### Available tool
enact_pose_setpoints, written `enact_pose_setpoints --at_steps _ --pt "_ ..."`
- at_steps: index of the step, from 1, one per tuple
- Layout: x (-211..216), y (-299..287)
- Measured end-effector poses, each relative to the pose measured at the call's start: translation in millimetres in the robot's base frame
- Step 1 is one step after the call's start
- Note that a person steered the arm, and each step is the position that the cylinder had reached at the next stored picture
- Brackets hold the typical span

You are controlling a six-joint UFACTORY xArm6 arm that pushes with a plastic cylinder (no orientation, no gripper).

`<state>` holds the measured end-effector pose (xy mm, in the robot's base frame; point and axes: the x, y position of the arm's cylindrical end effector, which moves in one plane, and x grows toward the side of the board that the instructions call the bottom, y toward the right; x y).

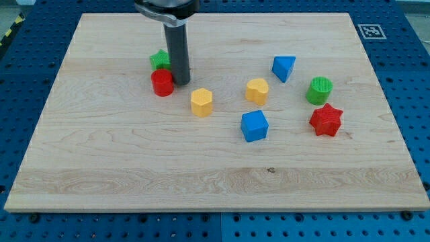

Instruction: Push the blue triangle towards the top center

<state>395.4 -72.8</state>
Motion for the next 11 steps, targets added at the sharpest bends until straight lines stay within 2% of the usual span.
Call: enact_pose_setpoints --at_steps 2,3,5,10,11 --pt "8 -14" --pt "8 10" --pt "7 102" --pt "-12 123" --pt "-11 156"
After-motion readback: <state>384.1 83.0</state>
